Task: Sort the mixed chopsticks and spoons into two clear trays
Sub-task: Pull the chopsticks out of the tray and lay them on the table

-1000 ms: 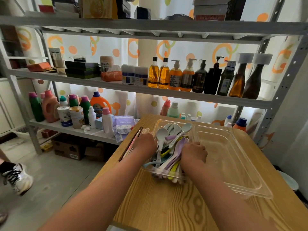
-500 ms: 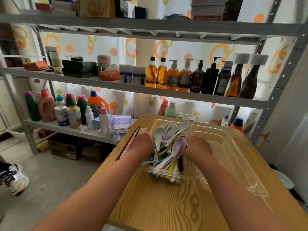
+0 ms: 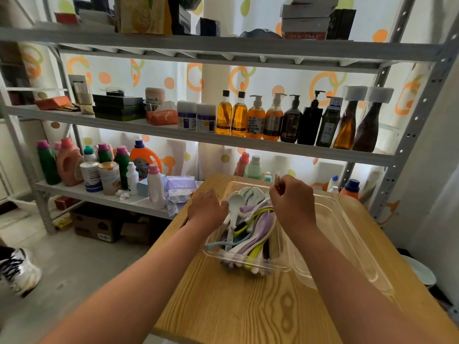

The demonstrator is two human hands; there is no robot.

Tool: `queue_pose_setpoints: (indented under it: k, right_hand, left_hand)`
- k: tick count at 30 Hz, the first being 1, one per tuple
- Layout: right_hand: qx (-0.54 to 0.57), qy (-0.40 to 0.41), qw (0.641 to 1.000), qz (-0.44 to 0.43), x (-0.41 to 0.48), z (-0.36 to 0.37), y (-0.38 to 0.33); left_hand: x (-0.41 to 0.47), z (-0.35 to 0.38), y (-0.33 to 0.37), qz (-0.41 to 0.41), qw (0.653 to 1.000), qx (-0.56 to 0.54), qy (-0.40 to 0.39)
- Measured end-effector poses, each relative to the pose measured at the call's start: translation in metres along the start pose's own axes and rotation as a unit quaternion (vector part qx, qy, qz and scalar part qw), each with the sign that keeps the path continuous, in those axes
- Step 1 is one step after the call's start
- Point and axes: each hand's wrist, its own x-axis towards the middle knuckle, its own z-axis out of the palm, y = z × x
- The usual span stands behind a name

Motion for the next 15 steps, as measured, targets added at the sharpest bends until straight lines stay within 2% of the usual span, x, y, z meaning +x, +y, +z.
queue_pose_setpoints:
  k: [2,5,9,10,13,15]
  right_hand:
    - [0.011,0.028,0.998,-0.048,-0.002,0.003,-0.005]
    - [0.016,0.036,0.989,-0.141,-0.007,0.006,-0.013]
    - [-0.003,-0.019,0.97,-0.242,-0.013,0.012,-0.018]
    - [-0.005,-0.031,0.965,-0.262,-0.014,0.013,-0.019]
    - [-0.011,-0.072,0.95,-0.304,-0.018,0.017,-0.02]
    - [-0.008,-0.09,0.945,-0.315,-0.021,0.018,-0.021]
  left_hand:
    - [-0.001,-0.009,0.006,0.022,0.997,-0.075,0.029]
    - [-0.001,-0.023,0.014,0.043,0.973,-0.225,-0.01]
    - [-0.007,-0.041,0.024,0.029,0.898,-0.425,-0.114]
    - [-0.008,-0.043,0.023,0.029,0.883,-0.45,-0.13]
    - [-0.005,-0.041,0.013,0.079,0.885,-0.438,-0.138]
    - [-0.003,-0.039,0.008,0.077,0.878,-0.448,-0.15]
